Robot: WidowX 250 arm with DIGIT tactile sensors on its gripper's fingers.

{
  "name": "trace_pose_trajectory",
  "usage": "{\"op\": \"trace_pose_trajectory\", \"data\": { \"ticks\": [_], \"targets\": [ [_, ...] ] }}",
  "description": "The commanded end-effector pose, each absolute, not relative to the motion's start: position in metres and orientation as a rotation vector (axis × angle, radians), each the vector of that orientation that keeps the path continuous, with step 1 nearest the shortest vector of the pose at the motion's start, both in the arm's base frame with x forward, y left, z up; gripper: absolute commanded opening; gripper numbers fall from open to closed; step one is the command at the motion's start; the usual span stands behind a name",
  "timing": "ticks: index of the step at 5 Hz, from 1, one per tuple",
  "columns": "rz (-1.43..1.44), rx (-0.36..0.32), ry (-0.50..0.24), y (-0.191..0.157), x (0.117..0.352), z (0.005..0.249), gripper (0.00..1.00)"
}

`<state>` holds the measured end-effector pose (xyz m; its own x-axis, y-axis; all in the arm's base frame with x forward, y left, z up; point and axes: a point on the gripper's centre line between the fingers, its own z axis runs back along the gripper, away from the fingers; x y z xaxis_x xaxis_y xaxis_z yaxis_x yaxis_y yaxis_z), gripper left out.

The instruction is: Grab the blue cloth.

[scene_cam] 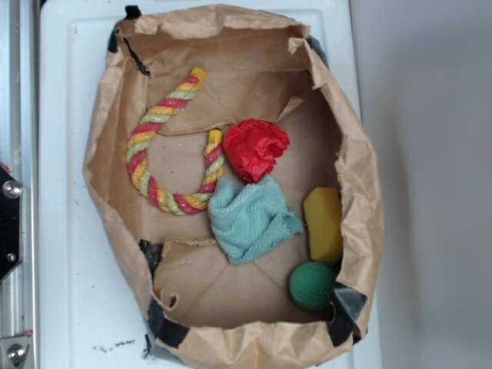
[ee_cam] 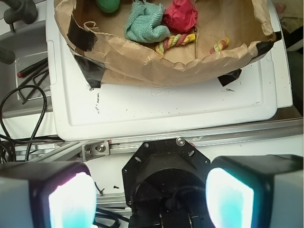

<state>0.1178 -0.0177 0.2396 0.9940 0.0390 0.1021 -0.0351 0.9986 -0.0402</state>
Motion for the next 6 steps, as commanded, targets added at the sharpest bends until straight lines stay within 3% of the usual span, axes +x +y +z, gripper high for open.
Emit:
{"op": "trace_pose_trajectory", "data": {
  "ticks": [1, 3, 4, 6],
  "targets": [
    [0.037, -0.038, -0.103, -0.018, 0.118, 0.240, 1.00],
    [0.102, -0.064, -0.226, -0.018, 0.193, 0.237, 1.00],
    [0.079, -0.018, -0.252, -0.015, 0.228, 0.214, 1.00],
    [0.012, 0.050, -0.179, 0.004, 0.261, 0.144, 1.00]
  ]
}}
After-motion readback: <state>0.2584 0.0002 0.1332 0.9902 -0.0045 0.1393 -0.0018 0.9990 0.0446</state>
